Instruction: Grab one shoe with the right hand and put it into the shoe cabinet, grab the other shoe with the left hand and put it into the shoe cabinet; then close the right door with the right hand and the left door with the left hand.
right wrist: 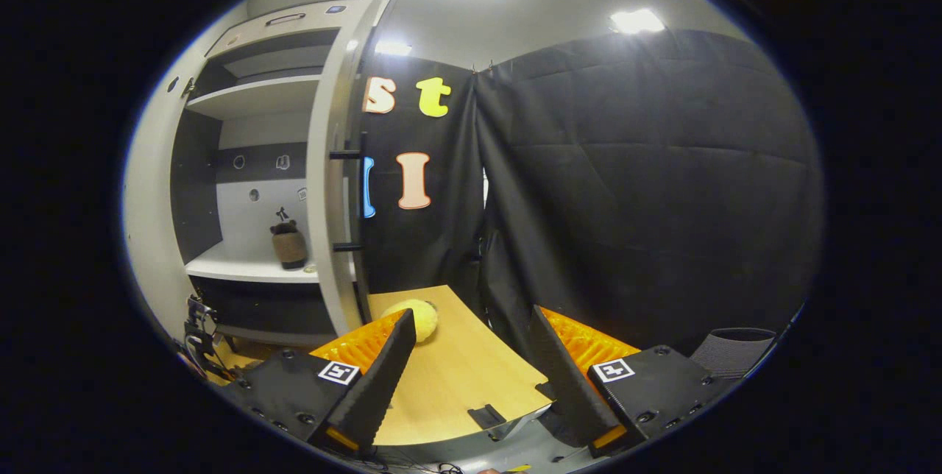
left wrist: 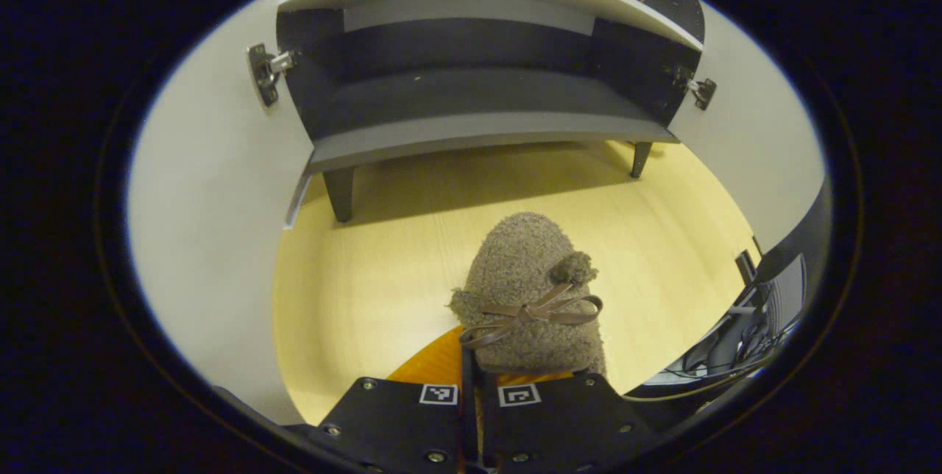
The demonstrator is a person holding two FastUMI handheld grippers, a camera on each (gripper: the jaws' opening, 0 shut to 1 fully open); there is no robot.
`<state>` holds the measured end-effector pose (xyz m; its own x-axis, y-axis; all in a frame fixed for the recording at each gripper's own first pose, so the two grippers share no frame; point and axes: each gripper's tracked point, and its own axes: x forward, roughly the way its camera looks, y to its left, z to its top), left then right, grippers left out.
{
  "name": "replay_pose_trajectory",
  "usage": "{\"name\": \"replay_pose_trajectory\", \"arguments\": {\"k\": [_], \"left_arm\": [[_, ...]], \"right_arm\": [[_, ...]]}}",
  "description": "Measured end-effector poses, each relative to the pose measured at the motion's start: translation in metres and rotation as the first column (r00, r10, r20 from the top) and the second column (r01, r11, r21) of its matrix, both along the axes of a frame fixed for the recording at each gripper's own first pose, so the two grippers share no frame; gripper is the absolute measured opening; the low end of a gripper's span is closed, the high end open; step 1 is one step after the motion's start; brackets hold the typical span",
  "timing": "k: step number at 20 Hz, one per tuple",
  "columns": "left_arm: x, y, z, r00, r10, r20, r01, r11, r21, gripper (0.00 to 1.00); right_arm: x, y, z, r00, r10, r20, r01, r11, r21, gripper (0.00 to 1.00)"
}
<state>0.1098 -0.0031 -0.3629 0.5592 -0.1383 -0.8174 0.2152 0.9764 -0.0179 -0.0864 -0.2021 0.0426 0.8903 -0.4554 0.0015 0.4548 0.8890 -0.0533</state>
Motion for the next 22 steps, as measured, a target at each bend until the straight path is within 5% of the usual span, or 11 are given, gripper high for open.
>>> {"name": "replay_pose_trajectory", "arguments": {"k": [10,17,22], "left_arm": [[0.037,0.008,0.122,0.991,0.039,0.125,-0.036,0.999,-0.020,0.05],[0.118,-0.002,0.207,0.953,0.027,0.302,-0.023,1.000,-0.017,0.05],[0.193,0.014,0.243,0.916,0.095,0.390,-0.102,0.995,-0.004,0.05]], "right_arm": [[0.058,-0.046,0.036,0.996,0.059,0.062,-0.057,0.998,-0.042,0.99],[0.068,-0.069,0.022,0.996,0.048,0.073,-0.050,0.998,0.028,0.99],[0.054,-0.089,0.017,0.993,-0.008,0.120,-0.004,0.995,0.096,0.99]]}}
